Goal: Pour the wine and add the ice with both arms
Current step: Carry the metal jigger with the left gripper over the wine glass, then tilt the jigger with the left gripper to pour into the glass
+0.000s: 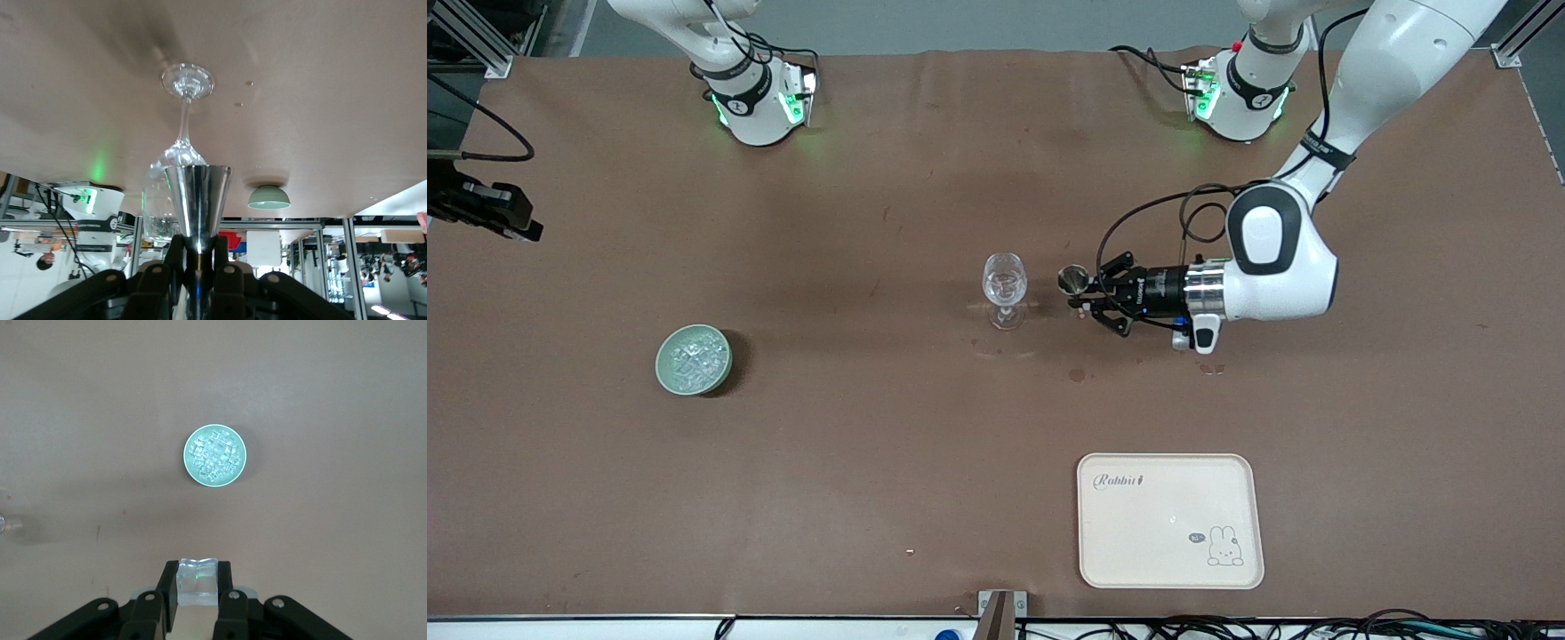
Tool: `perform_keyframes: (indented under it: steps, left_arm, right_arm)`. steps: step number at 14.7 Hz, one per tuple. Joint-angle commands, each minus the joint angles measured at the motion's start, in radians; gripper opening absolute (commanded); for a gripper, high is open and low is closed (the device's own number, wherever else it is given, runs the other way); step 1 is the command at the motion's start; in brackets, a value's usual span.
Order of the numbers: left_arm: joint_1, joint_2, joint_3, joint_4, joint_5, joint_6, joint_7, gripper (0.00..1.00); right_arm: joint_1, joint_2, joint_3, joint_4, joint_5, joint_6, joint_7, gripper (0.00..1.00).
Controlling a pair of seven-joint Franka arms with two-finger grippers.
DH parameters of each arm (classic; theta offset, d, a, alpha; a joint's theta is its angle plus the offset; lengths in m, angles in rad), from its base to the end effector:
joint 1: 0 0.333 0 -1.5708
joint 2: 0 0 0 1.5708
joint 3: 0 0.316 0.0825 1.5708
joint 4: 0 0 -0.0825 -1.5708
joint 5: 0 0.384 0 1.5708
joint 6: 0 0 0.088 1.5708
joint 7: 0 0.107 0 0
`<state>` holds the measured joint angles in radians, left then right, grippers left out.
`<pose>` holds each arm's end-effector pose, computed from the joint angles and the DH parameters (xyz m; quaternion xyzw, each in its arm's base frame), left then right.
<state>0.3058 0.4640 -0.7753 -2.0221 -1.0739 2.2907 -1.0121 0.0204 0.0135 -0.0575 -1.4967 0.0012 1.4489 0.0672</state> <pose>0.5354 -0.2732 0.2903 0.6531 0.5591 -0.3953 0.3235 0.5460 -0.0199 0.6413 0.9982 -0.0521 -0.0306 0.0002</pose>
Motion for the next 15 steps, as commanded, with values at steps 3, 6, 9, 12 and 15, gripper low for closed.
perform_keyframes:
  steps: [3, 6, 9, 12, 15]
  left_arm:
    - [-0.013, -0.073, -0.024, -0.032, -0.026, 0.039, -0.049, 0.00]
    - [-0.063, -0.085, -0.024, -0.033, -0.020, 0.096, -0.104, 0.00]
    - [-0.097, -0.097, -0.022, -0.036, -0.014, 0.131, -0.117, 0.00]
    - [-0.099, -0.125, -0.022, -0.058, -0.005, 0.131, -0.117, 0.00]
    - [-0.100, -0.137, -0.022, -0.064, 0.070, 0.131, -0.155, 0.00]
  right_arm:
    - [0.004, -0.023, -0.002, -0.025, 0.014, 0.010, -0.003, 0.04]
    - [0.004, -0.023, -0.002, -0.027, 0.014, 0.010, -0.003, 0.04]
    - [0.012, -0.021, -0.002, -0.027, 0.014, 0.010, -0.003, 0.04]
    - [0.012, -0.023, -0.002, -0.027, 0.014, 0.008, -0.003, 0.04]
    - [0.012, -0.023, -0.002, -0.027, 0.014, 0.008, -0.003, 0.04]
